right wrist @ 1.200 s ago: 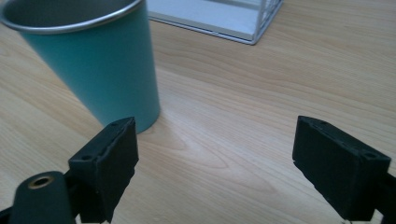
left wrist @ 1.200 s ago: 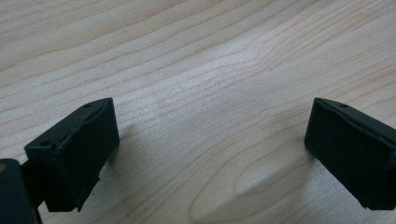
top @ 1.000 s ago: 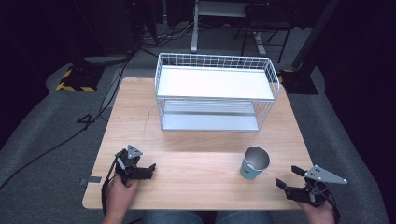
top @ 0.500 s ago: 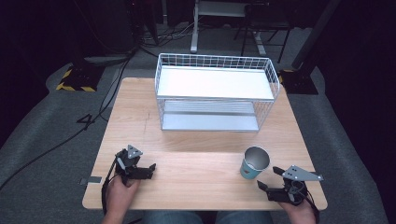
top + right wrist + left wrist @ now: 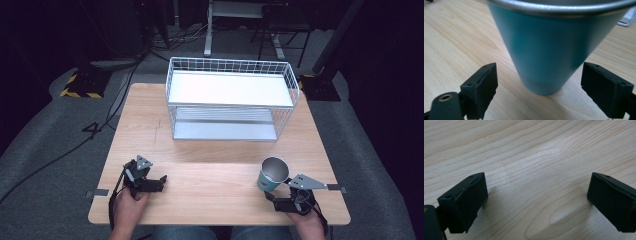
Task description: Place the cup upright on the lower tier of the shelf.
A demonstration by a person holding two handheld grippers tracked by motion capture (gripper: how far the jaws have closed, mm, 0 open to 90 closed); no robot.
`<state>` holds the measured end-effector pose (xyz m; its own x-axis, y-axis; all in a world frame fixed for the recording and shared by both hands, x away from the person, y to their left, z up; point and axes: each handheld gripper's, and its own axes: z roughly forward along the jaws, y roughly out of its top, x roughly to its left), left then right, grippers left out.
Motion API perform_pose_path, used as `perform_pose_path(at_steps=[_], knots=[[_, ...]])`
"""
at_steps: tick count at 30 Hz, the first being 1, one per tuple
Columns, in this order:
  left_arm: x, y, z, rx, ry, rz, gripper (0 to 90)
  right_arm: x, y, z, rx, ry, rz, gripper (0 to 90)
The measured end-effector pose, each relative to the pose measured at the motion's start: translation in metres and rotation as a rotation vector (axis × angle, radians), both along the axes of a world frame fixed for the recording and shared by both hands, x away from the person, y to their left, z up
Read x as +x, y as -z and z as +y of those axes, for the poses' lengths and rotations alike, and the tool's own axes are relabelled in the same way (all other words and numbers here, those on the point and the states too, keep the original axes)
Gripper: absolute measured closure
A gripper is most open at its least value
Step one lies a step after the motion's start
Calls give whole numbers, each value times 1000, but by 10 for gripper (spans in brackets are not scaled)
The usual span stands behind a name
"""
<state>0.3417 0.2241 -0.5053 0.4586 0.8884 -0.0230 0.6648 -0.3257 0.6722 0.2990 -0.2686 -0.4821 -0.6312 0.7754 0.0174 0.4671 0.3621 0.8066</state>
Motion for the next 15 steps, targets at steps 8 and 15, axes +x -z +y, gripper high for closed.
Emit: perform_pose_path(at_steps=[8, 15], knots=[[0, 0, 0, 1, 0, 0, 36, 11, 10, 8, 30, 49, 11, 149], [0, 0, 0, 1, 0, 0, 36, 13, 13, 15, 24, 56, -9, 152]])
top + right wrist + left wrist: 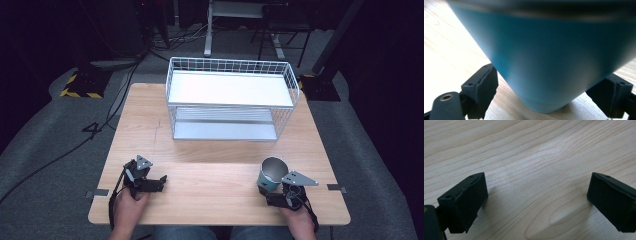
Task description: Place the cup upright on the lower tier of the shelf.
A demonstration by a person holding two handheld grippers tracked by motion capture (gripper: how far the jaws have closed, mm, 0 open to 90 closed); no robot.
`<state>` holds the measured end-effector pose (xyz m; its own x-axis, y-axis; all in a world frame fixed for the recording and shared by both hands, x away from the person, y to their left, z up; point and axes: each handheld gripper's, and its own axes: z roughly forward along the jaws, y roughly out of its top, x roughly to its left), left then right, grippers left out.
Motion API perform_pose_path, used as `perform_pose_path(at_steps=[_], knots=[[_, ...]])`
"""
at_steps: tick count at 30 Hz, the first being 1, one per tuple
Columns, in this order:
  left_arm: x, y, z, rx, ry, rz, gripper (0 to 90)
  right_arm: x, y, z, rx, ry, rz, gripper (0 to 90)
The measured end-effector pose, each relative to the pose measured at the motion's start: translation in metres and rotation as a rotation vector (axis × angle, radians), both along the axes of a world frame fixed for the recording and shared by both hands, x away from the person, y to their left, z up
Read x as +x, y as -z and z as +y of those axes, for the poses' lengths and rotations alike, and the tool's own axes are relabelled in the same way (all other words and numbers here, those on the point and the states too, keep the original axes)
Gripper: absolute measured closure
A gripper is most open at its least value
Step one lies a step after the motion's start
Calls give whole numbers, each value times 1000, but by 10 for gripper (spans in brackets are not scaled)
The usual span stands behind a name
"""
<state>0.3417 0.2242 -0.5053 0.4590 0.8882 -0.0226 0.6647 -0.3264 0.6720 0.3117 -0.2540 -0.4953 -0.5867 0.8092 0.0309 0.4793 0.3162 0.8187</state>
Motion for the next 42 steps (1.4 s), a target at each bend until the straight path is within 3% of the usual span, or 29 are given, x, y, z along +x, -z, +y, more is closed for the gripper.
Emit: perform_pose_path(at_steps=[11, 13, 29, 42], knots=[[0, 0, 0, -1, -1, 0, 36, 2, 5, 0, -28, 20, -12, 211], [0, 0, 0, 0, 0, 0, 36, 2, 5, -1, -20, 19, -12, 250], [0, 0, 0, 0, 0, 0, 36, 3, 5, -3, 5, 17, -29, 259], [0, 0, 0, 0, 0, 0, 36, 3, -14, 3, 24, -18, -66, 261]])
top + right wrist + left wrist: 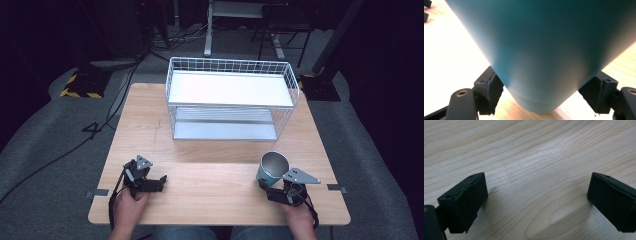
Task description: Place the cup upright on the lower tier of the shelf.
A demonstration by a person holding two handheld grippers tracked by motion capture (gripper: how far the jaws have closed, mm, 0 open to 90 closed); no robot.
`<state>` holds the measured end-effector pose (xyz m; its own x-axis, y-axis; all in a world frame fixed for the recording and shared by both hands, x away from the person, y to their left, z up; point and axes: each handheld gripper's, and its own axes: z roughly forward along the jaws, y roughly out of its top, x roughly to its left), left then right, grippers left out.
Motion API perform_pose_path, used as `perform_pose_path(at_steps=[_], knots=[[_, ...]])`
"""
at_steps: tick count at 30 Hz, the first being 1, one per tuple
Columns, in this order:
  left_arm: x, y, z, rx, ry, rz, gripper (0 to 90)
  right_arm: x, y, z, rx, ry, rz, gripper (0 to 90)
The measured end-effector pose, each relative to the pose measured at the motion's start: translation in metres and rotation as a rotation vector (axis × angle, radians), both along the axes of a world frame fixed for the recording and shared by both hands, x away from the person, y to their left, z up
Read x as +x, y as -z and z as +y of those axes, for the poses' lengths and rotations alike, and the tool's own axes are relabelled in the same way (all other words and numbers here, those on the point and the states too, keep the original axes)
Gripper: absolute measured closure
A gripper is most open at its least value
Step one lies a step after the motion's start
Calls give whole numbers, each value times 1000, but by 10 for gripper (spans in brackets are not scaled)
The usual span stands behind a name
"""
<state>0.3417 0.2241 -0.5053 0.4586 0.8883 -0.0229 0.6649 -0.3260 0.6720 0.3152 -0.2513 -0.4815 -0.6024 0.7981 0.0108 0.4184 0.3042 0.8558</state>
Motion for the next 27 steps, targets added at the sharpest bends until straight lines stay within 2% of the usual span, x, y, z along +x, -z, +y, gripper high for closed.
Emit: perform_pose_path(at_steps=[14, 27], knots=[[0, 0, 0, 1, 0, 0, 36, 21, -20, 7, 17, -8, -7, 261], [-3, 0, -1, -1, -3, 0, 35, 50, -32, 31, 7, -38, -24, 261]])
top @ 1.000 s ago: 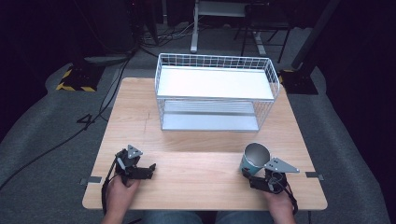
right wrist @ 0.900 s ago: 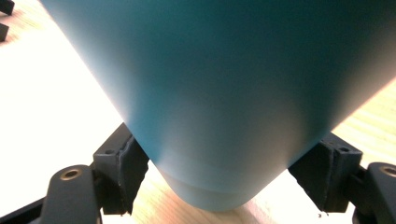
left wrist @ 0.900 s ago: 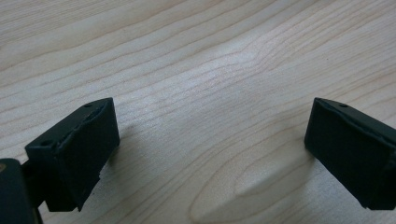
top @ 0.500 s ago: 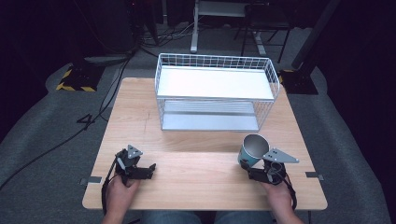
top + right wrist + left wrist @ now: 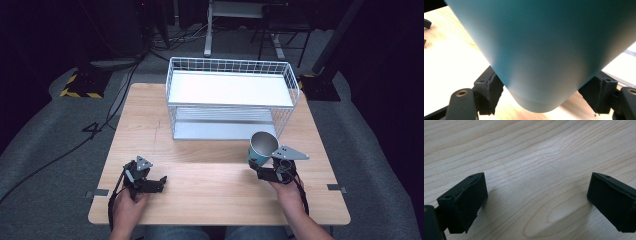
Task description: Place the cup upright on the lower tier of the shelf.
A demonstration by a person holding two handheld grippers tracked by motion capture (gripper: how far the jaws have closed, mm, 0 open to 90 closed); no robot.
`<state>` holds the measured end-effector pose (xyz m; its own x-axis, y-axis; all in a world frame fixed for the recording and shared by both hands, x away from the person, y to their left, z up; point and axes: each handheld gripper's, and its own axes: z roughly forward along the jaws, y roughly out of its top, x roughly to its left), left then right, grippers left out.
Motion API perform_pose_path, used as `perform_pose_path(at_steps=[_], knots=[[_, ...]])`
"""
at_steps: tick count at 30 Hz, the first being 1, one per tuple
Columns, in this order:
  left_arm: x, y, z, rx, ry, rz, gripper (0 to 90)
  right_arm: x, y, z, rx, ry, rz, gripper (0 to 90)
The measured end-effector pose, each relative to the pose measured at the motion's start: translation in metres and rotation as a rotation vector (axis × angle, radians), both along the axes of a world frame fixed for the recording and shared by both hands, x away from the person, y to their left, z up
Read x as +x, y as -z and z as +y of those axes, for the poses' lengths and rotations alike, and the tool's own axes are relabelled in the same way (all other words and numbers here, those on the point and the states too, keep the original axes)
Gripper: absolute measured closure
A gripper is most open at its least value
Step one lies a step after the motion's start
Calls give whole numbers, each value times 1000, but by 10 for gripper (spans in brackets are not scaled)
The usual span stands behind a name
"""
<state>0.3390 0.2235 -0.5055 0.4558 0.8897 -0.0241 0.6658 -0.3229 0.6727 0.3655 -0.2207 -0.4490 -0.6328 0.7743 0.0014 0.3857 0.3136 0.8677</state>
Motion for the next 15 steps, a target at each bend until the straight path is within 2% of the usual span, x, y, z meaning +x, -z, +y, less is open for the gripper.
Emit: perform_pose_path(at_steps=[7, 15], knots=[[-1, 0, 0, -1, 3, 2, 34, 19, -2, 14, 2, -7, 9, 261], [-1, 0, 0, -3, 0, 2, 34, 43, -2, 34, -16, -3, 5, 261]])
